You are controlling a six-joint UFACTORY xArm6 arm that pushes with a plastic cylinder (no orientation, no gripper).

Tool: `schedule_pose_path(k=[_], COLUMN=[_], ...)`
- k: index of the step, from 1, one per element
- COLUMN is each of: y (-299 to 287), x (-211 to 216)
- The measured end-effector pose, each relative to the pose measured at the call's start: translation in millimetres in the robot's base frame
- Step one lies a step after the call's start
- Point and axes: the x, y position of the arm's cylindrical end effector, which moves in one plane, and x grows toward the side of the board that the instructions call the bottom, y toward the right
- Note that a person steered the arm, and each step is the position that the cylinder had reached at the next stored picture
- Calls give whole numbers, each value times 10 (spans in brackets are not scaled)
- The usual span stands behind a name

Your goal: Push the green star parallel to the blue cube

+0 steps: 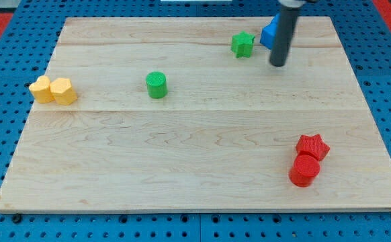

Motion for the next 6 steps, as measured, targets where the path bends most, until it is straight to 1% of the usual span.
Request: schedule_pose_path(k=[1,2,3,4,5,6], y=[392,414,112,258,-6,-1168], x=[-310,-553,-581,-136,24,-367])
